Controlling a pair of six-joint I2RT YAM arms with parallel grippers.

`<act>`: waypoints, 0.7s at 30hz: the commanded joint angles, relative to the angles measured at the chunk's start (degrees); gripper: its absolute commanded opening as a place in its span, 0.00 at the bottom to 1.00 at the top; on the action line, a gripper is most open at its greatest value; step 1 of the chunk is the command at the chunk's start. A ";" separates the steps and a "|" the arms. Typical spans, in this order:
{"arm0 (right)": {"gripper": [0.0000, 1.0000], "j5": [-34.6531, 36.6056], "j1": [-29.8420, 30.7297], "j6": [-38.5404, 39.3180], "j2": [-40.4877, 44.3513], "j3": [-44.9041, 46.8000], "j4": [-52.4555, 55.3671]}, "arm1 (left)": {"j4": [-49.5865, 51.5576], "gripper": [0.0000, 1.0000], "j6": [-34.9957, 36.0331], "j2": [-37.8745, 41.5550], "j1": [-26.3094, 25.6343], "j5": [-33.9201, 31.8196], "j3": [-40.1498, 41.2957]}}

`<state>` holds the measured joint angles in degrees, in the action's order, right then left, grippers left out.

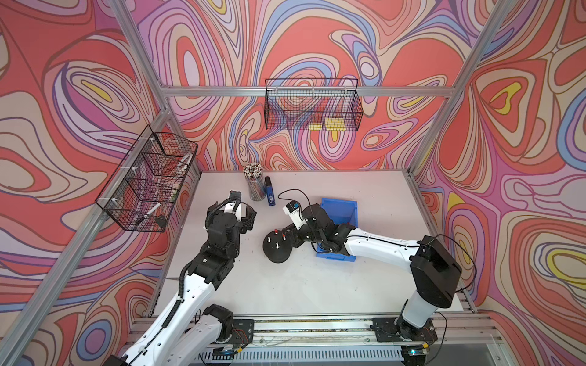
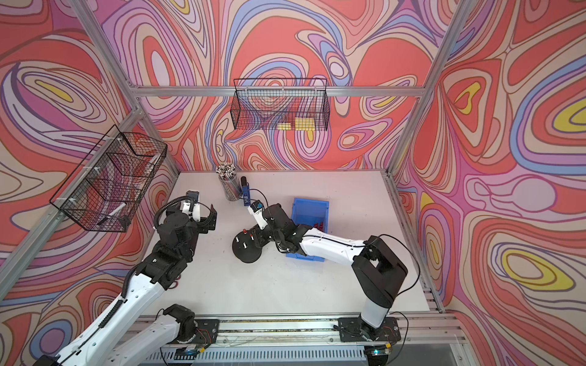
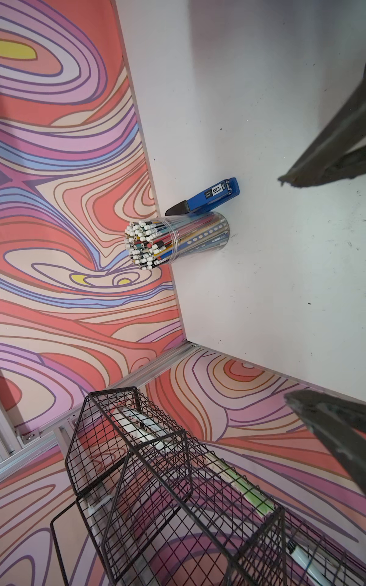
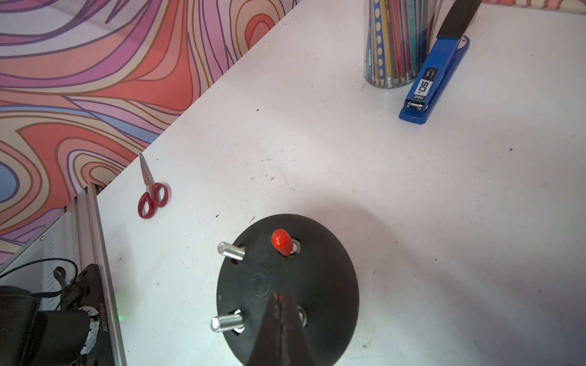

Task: Cover the protruding screws with screw protection sleeves
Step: Attach the screw protection sleeve to the screw.

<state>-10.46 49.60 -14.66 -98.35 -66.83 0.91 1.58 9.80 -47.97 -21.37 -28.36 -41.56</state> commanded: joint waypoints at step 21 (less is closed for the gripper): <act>0.00 1.49 0.37 2.74 -0.77 -1.35 5.12 | -1.16 0.99 -0.53 0.86 0.20 0.02 0.51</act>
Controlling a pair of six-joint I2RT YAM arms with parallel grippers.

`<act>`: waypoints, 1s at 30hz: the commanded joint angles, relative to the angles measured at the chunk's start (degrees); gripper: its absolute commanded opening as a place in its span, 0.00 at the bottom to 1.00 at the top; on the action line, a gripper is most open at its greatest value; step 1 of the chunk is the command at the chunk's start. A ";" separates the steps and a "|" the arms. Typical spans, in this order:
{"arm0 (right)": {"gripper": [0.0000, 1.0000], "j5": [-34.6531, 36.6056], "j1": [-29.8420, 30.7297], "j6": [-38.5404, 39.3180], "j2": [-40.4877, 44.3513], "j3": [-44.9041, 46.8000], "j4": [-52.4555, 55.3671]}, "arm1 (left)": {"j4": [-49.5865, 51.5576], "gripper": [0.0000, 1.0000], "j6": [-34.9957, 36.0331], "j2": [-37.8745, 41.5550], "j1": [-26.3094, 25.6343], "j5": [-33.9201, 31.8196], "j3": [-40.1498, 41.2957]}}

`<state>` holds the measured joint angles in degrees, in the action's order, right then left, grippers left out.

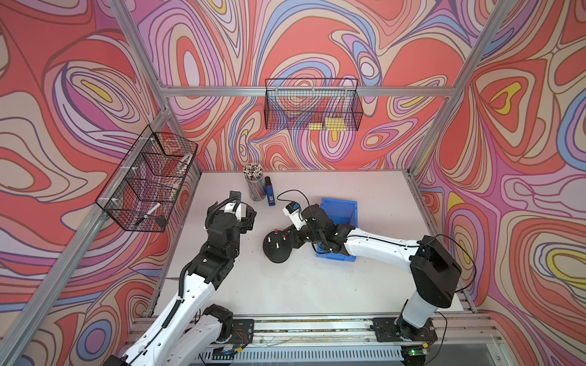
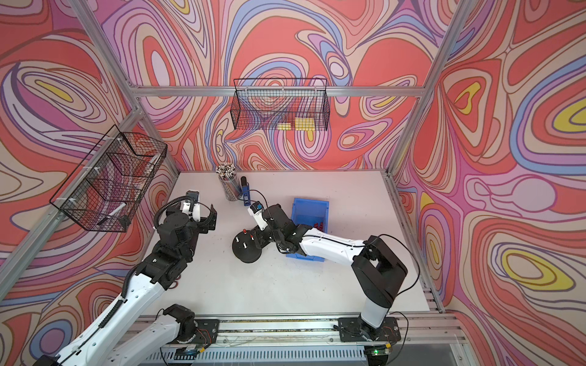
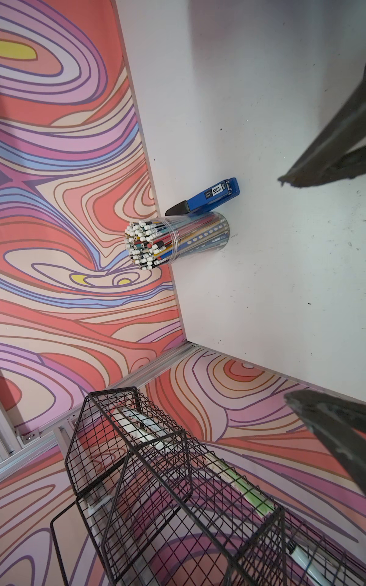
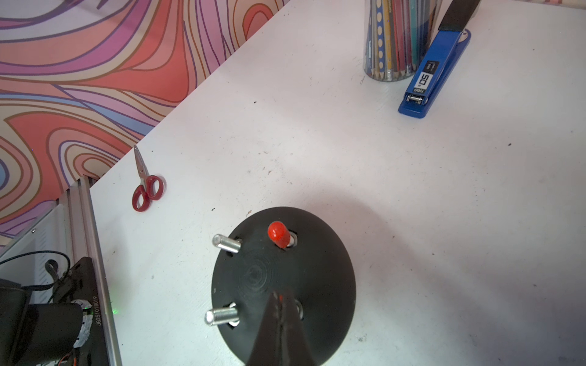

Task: Cover the protruding screws with screw protection sleeves
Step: Attach the screw protection sleeve to the screw.

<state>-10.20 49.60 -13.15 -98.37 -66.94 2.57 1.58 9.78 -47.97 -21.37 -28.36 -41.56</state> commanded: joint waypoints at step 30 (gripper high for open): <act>0.49 1.14 0.40 0.07 3.09 -4.17 5.77 | -0.61 0.99 -1.50 0.33 0.21 1.41 0.07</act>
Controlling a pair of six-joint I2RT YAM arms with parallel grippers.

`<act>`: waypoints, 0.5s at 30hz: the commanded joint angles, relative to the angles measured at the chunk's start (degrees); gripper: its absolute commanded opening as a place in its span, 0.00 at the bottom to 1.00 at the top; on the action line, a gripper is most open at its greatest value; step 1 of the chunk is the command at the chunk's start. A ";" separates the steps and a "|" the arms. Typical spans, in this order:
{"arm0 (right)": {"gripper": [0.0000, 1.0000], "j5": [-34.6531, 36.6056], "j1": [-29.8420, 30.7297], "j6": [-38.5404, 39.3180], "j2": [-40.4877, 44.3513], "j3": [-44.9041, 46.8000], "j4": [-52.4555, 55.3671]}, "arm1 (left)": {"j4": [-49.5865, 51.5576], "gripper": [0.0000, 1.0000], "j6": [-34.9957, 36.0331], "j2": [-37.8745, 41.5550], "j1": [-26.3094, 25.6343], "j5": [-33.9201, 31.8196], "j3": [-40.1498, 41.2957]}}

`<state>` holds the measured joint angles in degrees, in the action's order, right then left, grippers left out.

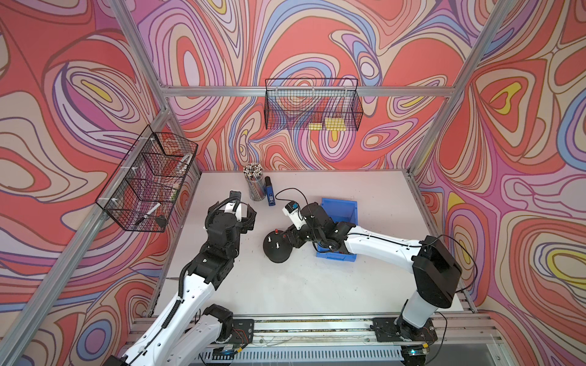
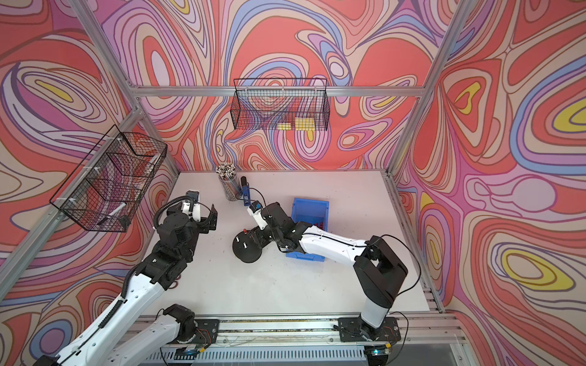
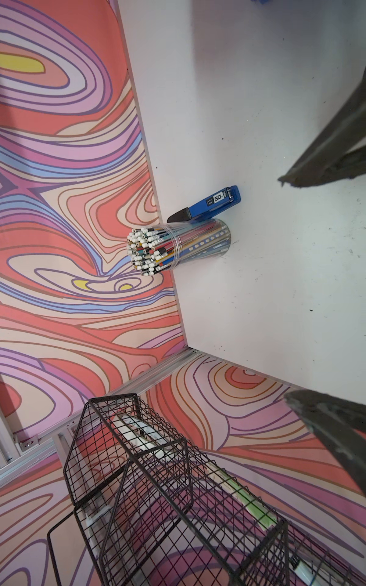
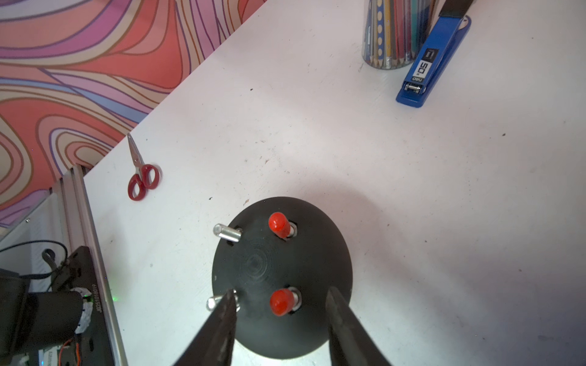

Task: Cover the protruding screws with screw protection sleeves
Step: Attach the screw protection sleeve to the screw.

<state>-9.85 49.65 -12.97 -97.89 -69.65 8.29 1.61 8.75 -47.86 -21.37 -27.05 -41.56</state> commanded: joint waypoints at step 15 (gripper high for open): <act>0.48 2.94 0.29 -1.66 7.60 0.21 -0.87 | 0.07 0.99 -1.28 -0.52 0.25 1.51 -0.32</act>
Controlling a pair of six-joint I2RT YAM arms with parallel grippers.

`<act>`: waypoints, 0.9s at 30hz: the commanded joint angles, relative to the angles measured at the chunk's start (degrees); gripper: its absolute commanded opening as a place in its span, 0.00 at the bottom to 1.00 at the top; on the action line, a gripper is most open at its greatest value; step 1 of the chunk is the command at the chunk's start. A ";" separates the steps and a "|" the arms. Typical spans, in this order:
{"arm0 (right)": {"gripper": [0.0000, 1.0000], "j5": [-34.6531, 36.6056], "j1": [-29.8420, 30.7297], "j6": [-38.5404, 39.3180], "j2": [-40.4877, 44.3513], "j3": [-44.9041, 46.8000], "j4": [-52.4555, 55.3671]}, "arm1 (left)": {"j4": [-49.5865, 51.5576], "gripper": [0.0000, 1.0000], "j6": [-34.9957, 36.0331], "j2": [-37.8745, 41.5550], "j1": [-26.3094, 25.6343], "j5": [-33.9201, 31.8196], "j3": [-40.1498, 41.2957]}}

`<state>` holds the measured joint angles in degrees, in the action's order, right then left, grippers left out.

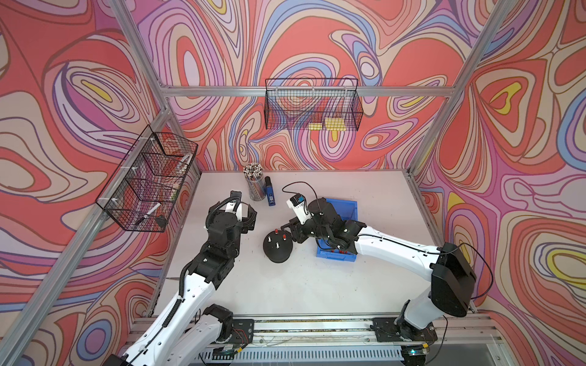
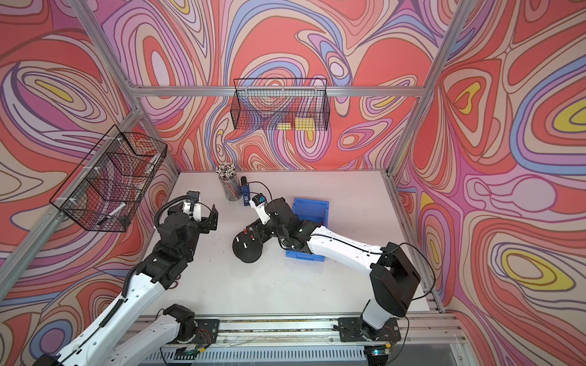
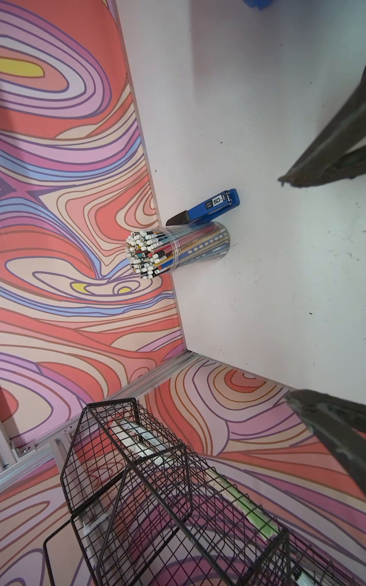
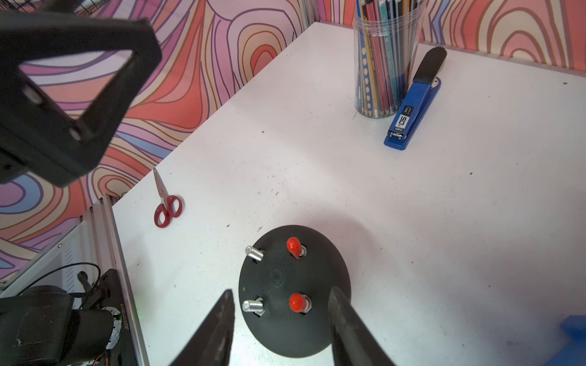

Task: Cover the protruding screws with screw protection sleeves
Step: Attach the screw protection sleeve to the screw, then pick up the screw protection sleeve from the storage box.

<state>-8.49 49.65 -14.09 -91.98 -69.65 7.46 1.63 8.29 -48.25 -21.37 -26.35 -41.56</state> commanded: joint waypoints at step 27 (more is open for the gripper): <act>0.35 34.37 -1.60 -9.55 19.21 7.95 22.56 | 2.21 0.99 -2.15 -1.09 -0.54 29.54 -0.98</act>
<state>22.52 48.84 -20.91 -73.41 -62.89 24.80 3.33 6.74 -48.93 -21.45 -2.66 -41.58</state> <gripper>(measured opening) 0.354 0.991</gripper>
